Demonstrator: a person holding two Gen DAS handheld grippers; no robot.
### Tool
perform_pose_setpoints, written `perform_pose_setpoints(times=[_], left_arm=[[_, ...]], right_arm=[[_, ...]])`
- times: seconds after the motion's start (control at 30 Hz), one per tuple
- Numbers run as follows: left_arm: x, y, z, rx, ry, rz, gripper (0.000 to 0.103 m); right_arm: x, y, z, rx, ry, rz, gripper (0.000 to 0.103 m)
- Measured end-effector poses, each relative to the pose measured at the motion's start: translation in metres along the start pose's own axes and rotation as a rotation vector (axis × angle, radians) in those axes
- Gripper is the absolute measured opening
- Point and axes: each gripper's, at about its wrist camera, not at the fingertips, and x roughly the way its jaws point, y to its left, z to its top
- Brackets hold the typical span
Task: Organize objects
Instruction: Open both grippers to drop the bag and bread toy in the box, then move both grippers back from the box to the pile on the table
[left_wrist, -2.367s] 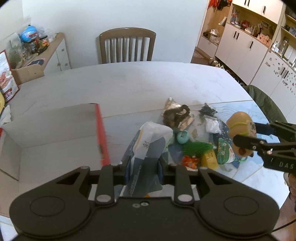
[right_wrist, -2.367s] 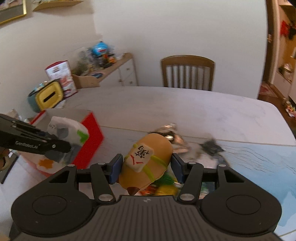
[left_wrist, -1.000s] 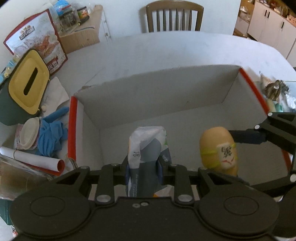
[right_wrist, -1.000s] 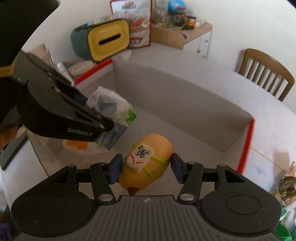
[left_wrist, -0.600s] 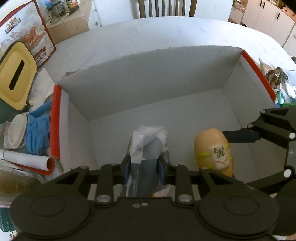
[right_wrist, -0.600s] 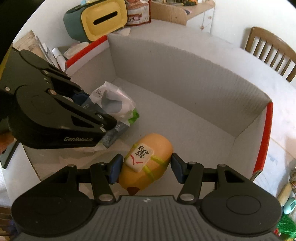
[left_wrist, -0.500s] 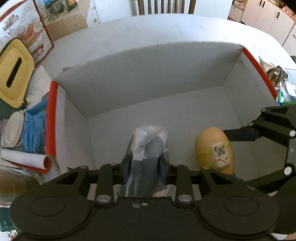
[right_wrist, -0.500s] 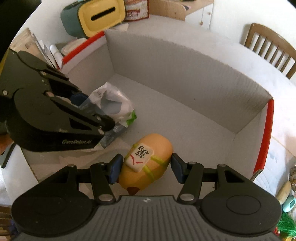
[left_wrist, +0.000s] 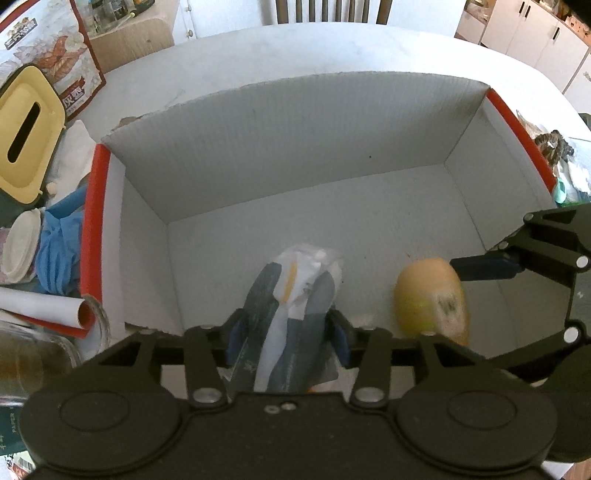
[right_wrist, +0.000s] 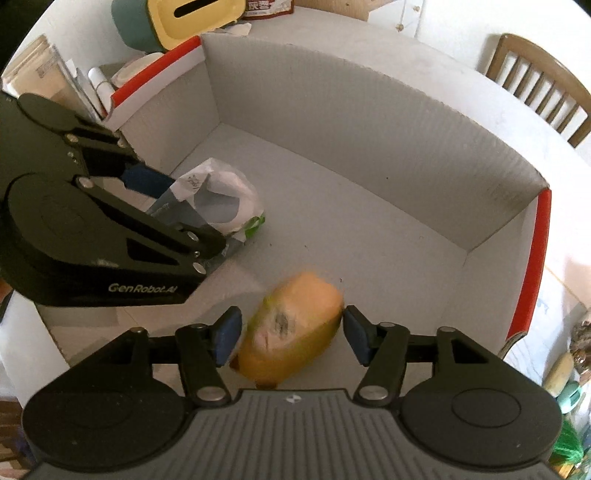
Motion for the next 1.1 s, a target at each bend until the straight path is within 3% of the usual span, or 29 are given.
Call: perform_pose_setpoints(times=[0.07, 0.57, 1.1], left_arm=[[-0.005, -0.001, -0.001, 0.0, -0.014, 0.002, 0.061], [-0.035, 0.0, -0.01, -0.031, -0.119, -0.04, 0.066], [-0.093, -0.024, -0.009, -0.039, -0.312, -0.073, 0.072]], right_arm=[[-0.003, 0.001, -0.002, -0.008, -0.013, -0.011, 0.068], [-0.041, -0.004, -0.002, 0.026, -0.138, -0.005, 0.072], [-0.13, -0.028, -0.042, 0.13, -0.392, 0.01, 0.072]])
